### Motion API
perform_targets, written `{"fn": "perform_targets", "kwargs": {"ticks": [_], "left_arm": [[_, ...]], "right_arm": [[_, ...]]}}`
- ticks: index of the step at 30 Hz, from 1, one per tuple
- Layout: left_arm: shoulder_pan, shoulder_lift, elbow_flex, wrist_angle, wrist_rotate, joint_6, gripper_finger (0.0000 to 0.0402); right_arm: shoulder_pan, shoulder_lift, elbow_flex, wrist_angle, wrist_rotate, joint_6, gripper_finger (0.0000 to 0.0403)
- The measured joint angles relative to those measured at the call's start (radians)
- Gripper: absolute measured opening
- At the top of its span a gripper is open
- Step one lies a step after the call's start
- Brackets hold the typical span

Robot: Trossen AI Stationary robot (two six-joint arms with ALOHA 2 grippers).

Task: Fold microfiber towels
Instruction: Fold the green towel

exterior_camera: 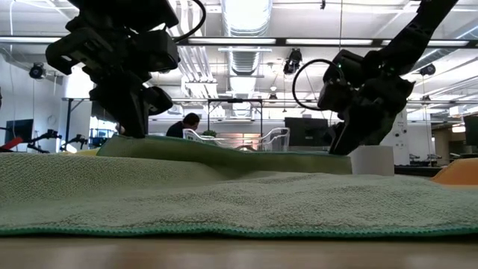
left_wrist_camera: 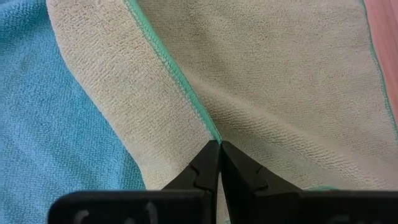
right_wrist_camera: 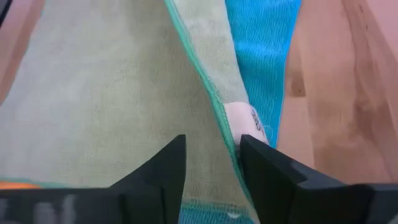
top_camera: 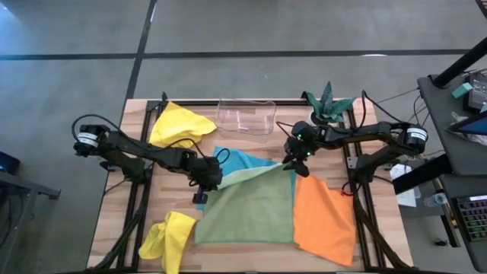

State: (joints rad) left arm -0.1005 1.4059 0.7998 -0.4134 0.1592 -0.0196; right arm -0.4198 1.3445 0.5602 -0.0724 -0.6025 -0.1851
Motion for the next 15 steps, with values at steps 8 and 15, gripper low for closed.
{"fn": "perform_targets", "kwargs": {"ticks": [8, 15], "left_arm": [[0.000, 0.000, 0.000, 0.000, -0.009, 0.000, 0.0000], [0.000, 0.000, -0.002, -0.001, -0.017, 0.000, 0.0000]], "right_arm": [[0.000, 0.000, 0.000, -0.007, 0.072, -0.019, 0.0112], [0.000, 0.000, 0.000, -0.039, 0.161, -0.065, 0.0109]]}}
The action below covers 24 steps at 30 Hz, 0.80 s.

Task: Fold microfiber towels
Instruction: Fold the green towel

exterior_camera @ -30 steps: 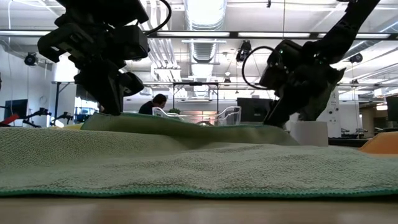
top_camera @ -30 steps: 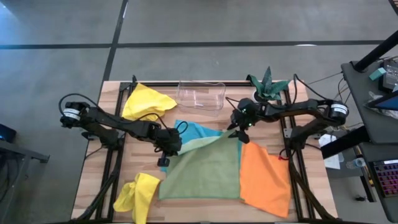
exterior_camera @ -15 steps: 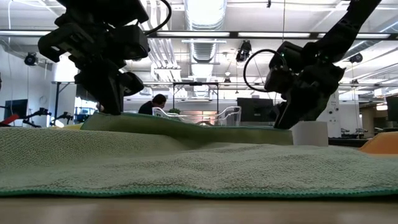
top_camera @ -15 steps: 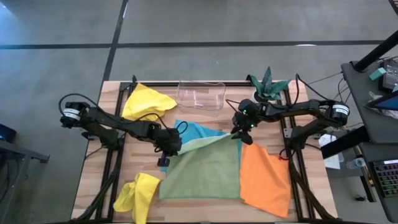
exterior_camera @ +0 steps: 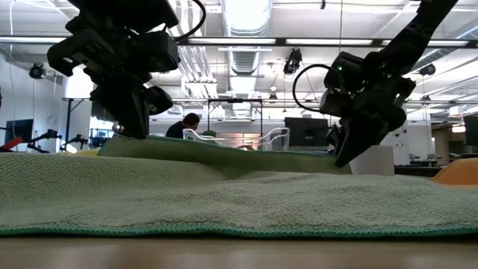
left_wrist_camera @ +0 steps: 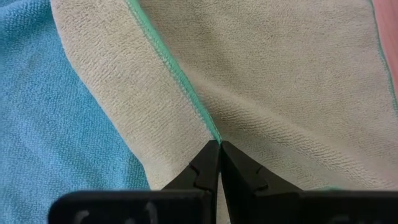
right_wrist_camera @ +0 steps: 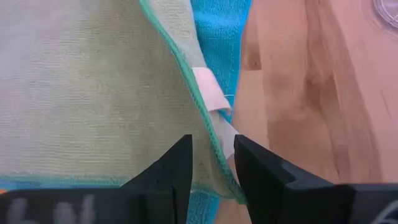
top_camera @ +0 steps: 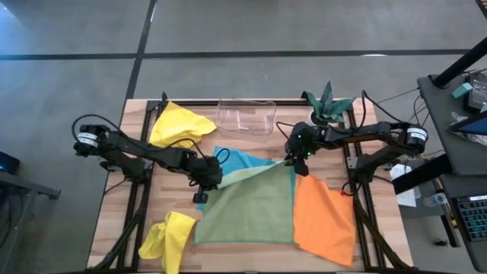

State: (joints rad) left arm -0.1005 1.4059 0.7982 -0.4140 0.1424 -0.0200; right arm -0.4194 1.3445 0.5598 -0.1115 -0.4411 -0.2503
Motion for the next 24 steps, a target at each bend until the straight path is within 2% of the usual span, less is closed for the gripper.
{"fn": "perform_targets", "kwargs": {"ticks": [6, 13, 19, 24], "left_arm": [[0.002, 0.000, 0.006, 0.001, -0.003, -0.001, 0.0000], [0.002, 0.000, 0.006, 0.000, -0.007, -0.004, 0.0000], [0.003, 0.000, 0.002, -0.003, -0.010, -0.028, 0.0002], [0.003, 0.000, -0.004, -0.024, -0.015, -0.053, 0.0042]], "right_arm": [[0.000, 0.000, 0.000, -0.006, 0.025, -0.054, 0.0090], [0.000, 0.000, 0.004, -0.006, 0.042, -0.069, 0.0016], [0.000, 0.000, 0.004, -0.007, 0.050, -0.048, 0.0009], [0.000, 0.000, 0.004, -0.007, 0.050, -0.021, 0.0009]]}}
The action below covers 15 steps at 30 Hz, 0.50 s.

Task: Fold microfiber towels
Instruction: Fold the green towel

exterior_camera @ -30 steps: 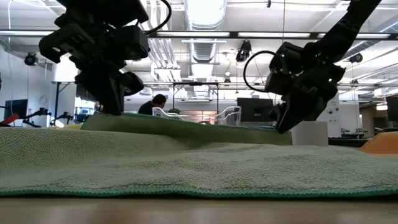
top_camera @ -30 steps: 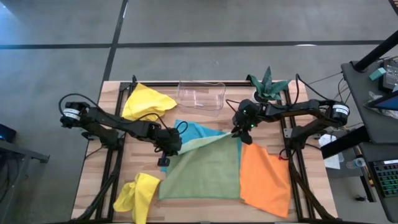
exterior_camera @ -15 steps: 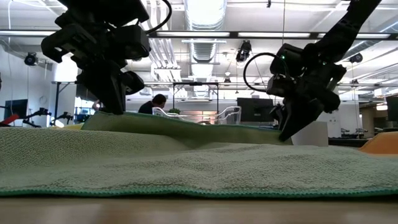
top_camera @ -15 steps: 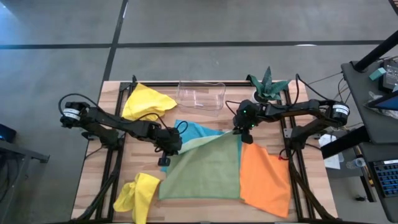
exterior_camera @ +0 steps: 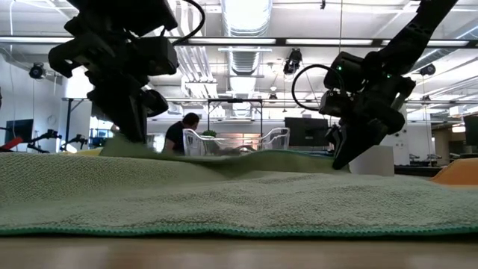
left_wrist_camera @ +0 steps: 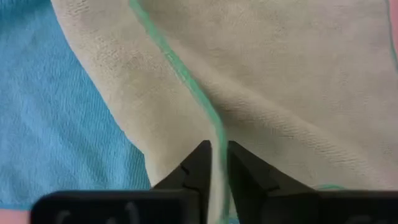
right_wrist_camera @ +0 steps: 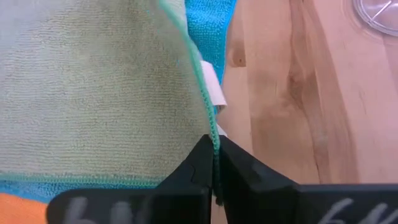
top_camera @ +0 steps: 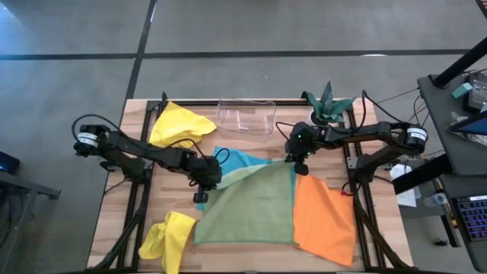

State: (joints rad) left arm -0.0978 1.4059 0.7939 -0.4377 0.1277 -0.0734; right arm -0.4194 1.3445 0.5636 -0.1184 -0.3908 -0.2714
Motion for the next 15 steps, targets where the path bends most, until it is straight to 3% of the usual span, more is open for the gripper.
{"fn": "perform_targets", "kwargs": {"ticks": [8, 15], "left_arm": [[0.000, 0.000, -0.011, 0.000, -0.012, -0.048, 0.0131], [-0.060, 0.000, -0.006, 0.001, -0.052, -0.045, 0.0161]], "right_arm": [[0.000, 0.000, 0.000, 0.000, 0.000, 0.000, 0.0009], [0.000, 0.000, 0.000, 0.000, 0.000, 0.003, 0.0009]]}}
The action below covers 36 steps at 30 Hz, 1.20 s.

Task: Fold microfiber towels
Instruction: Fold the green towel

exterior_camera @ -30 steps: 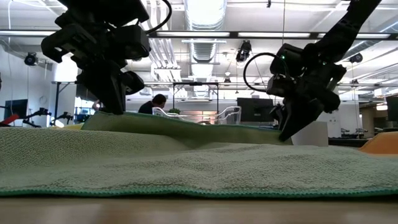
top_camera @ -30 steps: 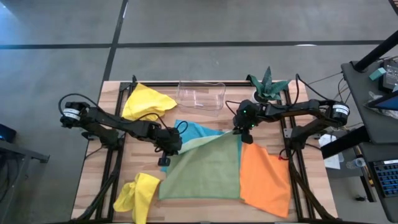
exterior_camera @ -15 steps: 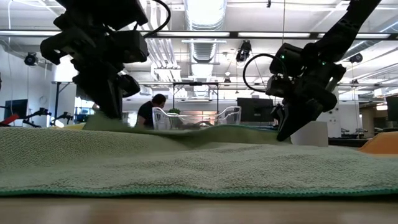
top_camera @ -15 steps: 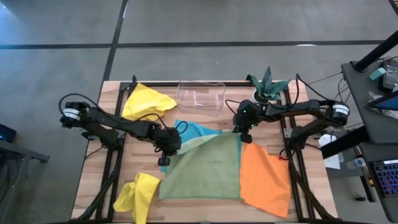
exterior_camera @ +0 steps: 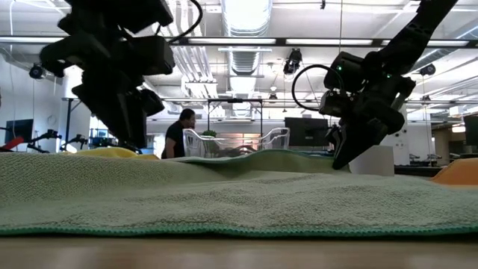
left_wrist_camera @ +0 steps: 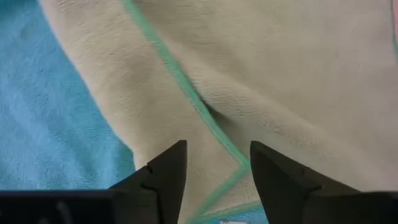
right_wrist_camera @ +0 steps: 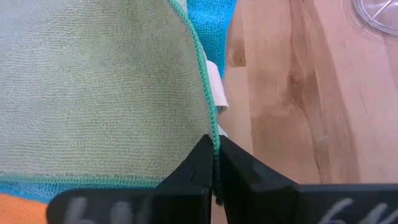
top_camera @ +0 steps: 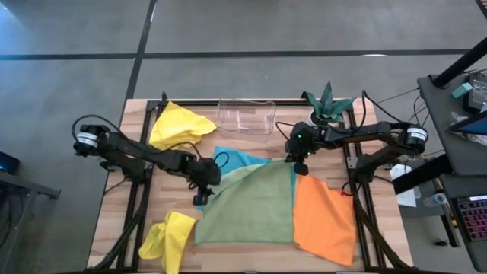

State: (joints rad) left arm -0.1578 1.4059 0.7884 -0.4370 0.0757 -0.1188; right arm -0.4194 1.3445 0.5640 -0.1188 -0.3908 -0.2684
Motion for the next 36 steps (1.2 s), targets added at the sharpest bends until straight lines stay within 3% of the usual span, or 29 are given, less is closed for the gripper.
{"fn": "perform_targets", "kwargs": {"ticks": [11, 24, 36], "left_arm": [[-0.223, 0.001, -0.007, -0.042, -0.340, 0.048, 0.0162], [-0.252, 0.164, -0.002, -0.038, -0.354, 0.073, 0.0162], [-0.251, 0.173, -0.002, -0.034, -0.425, 0.107, 0.0162]], "right_arm": [[0.000, 0.000, 0.000, 0.000, 0.000, 0.007, 0.0008], [0.000, 0.000, 0.001, -0.003, 0.002, 0.024, 0.0008], [0.000, 0.000, 0.001, -0.003, 0.001, 0.010, 0.0008]]}}
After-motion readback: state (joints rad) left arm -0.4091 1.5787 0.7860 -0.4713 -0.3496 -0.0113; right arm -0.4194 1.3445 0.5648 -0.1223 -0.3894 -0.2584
